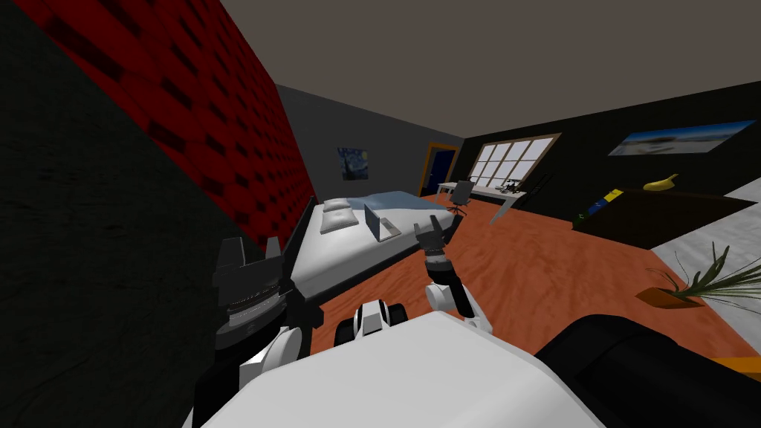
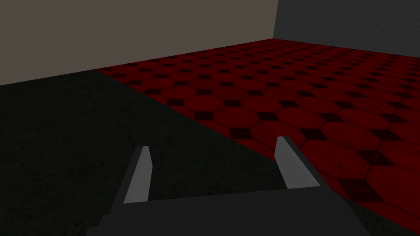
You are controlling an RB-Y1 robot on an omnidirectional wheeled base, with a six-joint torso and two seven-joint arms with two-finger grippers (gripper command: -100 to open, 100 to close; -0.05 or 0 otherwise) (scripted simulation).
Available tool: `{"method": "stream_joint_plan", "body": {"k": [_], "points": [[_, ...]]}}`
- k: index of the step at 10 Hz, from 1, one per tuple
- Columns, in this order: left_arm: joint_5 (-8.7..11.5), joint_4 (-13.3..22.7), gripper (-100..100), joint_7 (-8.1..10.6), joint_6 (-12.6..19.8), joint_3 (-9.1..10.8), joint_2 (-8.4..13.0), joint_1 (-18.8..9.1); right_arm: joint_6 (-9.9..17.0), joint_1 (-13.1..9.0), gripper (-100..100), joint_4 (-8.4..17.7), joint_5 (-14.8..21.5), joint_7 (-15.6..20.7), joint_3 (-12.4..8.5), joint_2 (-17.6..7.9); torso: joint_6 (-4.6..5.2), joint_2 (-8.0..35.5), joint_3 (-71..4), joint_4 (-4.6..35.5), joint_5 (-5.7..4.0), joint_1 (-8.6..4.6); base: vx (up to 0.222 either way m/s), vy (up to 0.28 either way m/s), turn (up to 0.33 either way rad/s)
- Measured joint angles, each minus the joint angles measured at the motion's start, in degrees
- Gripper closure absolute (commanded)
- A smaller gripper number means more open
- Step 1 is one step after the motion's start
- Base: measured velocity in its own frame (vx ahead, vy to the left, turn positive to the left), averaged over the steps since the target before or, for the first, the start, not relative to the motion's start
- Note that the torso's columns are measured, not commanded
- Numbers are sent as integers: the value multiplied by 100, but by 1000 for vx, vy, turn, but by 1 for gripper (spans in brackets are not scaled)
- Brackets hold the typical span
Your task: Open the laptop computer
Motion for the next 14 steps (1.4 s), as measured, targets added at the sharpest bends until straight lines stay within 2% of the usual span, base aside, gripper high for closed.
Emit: {"method": "stream_joint_plan", "body": {"k": [6,14], "points": [[0,0,0,0,0,0,0,0,409,-184,-100,140,-677,-881,-46,-341,0,9,-4,8,0,-1,13,0,40],[0,0,0,0,0,0,0,0,922,-428,-100,242,-1439,-1926,-110,-533,-1,8,-4,8,0,0,11,1,35]]}}
